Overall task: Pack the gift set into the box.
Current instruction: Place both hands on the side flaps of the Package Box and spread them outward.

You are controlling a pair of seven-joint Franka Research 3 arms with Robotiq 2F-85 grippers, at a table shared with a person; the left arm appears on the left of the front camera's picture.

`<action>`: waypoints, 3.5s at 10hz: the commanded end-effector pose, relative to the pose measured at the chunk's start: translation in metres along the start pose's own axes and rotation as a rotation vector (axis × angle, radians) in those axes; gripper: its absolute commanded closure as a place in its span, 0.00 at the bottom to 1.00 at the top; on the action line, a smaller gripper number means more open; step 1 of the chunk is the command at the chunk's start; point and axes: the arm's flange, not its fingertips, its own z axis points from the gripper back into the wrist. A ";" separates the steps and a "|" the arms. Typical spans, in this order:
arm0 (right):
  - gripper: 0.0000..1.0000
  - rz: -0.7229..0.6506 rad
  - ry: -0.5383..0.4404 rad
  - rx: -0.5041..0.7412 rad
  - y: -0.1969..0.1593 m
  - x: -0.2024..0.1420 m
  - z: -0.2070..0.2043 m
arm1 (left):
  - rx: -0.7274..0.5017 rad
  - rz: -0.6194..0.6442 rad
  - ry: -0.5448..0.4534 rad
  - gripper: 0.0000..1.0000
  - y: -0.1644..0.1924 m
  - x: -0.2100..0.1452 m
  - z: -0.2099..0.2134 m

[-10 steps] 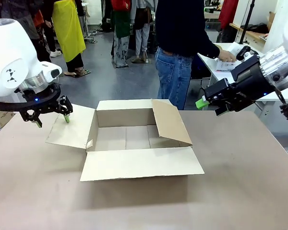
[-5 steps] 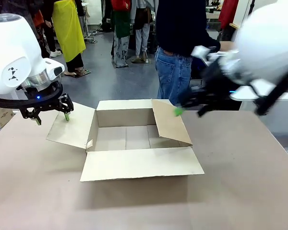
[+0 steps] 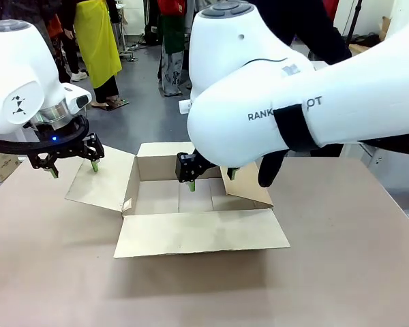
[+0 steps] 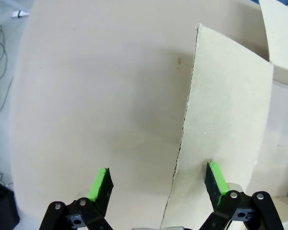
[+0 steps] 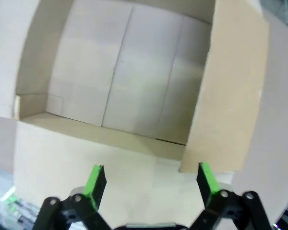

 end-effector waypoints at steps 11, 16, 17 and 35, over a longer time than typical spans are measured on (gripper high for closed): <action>0.00 -0.307 0.094 -0.185 -0.019 0.076 -0.049 | 0.020 0.011 -0.008 0.00 0.000 0.000 0.002; 0.00 -0.316 0.106 -0.324 -0.035 0.063 -0.072 | 0.020 0.011 -0.008 0.00 0.000 0.000 0.002; 0.00 -0.273 0.087 -0.353 -0.033 0.062 -0.069 | 0.020 0.011 -0.008 0.00 0.000 0.000 0.002; 0.00 -0.359 -0.025 0.198 -0.271 -0.025 -0.074 | 0.020 0.011 -0.008 0.00 0.000 0.000 0.002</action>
